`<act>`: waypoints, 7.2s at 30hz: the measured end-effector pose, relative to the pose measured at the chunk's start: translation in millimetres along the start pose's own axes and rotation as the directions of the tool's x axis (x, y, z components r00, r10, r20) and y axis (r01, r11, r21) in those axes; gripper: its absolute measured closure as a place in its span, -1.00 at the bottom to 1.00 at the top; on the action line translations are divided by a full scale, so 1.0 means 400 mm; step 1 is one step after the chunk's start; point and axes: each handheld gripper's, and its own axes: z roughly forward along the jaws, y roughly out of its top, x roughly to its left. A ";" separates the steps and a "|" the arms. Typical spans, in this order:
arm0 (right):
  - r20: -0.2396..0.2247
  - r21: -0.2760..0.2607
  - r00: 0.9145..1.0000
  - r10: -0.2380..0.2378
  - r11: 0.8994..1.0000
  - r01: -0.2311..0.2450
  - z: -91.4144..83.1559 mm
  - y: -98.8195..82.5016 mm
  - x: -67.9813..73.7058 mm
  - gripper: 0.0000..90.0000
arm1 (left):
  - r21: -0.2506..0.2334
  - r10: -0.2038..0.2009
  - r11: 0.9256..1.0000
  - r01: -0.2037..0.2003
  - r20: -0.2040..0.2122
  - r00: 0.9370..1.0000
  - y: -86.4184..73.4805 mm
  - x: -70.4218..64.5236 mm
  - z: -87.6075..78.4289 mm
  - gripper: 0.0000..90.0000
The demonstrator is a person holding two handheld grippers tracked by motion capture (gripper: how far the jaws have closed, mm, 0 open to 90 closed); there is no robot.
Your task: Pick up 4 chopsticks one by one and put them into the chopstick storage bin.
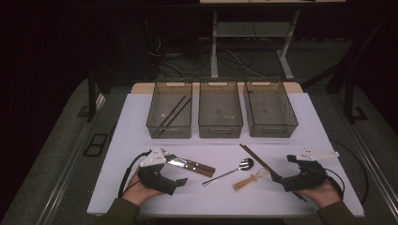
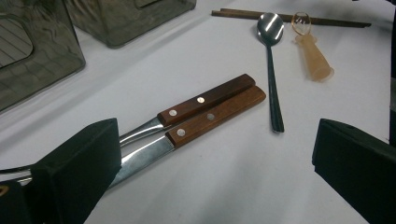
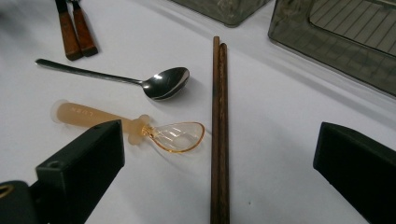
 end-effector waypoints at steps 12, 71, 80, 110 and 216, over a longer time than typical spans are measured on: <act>-0.035 0.066 0.999 0.033 0.997 -0.031 -0.012 -0.013 -0.038 -0.10 | -0.014 -0.004 1.000 0.004 0.000 1.000 0.000 0.003 -0.004 -0.99; 0.029 0.205 0.996 -0.089 0.975 0.082 0.053 -0.022 -0.027 0.80 | 0.006 0.010 1.000 -0.011 0.020 1.000 0.000 -0.005 0.005 -0.95; 0.056 0.211 0.997 -0.047 0.977 0.034 0.056 -0.020 -0.022 0.86 | 0.008 0.009 1.000 -0.009 0.023 1.000 0.000 -0.006 0.007 -0.94; 0.003 0.130 0.999 -0.053 0.990 0.052 0.004 0.002 -0.039 0.88 | 0.012 0.031 0.999 -0.031 0.024 0.999 0.000 -0.008 0.008 -0.94; -0.052 0.010 0.997 -0.049 0.999 0.049 0.432 0.577 0.154 0.88 | 0.043 0.099 0.994 -0.099 -0.005 0.995 -0.004 -0.016 0.023 -1.00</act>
